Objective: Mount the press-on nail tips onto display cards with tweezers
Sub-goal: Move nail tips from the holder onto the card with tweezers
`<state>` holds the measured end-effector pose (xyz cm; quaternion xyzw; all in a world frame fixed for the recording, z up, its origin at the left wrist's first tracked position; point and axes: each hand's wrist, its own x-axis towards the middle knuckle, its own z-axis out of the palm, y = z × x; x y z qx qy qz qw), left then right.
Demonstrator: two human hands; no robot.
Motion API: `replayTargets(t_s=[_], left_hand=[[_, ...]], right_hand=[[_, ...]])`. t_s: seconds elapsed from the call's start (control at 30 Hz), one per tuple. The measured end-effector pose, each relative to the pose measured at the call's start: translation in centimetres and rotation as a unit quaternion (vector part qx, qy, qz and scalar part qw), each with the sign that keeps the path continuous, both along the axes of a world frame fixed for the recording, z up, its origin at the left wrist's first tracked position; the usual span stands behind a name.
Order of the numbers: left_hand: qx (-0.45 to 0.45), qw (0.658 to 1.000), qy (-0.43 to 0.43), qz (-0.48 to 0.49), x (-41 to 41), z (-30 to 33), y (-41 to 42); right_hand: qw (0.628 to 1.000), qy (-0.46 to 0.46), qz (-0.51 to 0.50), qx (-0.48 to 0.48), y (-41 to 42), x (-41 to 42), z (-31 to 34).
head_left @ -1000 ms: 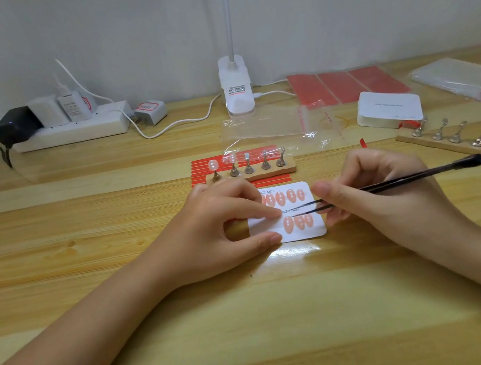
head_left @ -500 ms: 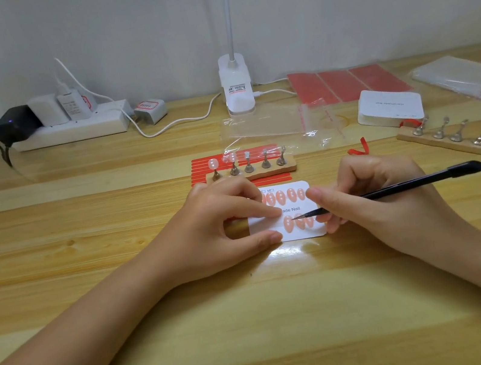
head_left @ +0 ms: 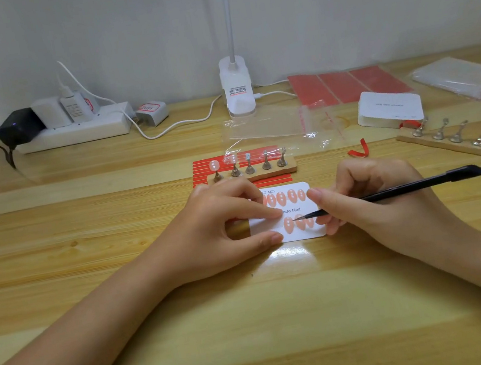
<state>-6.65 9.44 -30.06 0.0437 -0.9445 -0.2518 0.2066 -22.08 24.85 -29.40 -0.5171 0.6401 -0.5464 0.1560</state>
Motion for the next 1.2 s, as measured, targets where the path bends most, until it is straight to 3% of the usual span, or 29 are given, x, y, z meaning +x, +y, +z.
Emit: replayTargets(t_s=[0.33, 0.53, 0.63, 0.73, 0.93, 1.07, 1.2], left_hand=[[-0.005, 1.000, -0.003, 0.005, -0.1, 0.2, 0.0], [-0.041, 0.999, -0.022, -0.005, -0.1, 1.5, 0.1], [-0.078, 0.996, 0.047, 0.022, 0.2, 3.2, -1.1], [-0.046, 0.989, 0.100, 0.101, 0.7, 4.5, -3.1], [0.093, 0.980, 0.010, 0.175, -1.2, 2.0, -3.5], [0.085, 0.977, 0.029, 0.192, -1.8, 1.1, -3.7], [0.098, 0.975, 0.057, 0.189, -2.0, 0.6, -3.7]], right_hand=[[1.000, 0.012, 0.009, 0.015, 0.0, 0.3, 0.1], [0.999, -0.028, 0.012, 0.028, 0.0, 0.4, 0.5], [0.996, -0.087, -0.003, -0.026, 0.0, 0.5, 0.8], [0.989, -0.137, -0.030, -0.055, 0.0, 0.4, 1.1], [0.993, -0.106, -0.040, -0.037, 0.1, 0.2, 1.2], [0.994, -0.079, -0.029, -0.064, 0.2, 0.1, 1.1], [0.991, -0.116, -0.037, -0.061, 0.0, 0.3, 1.2]])
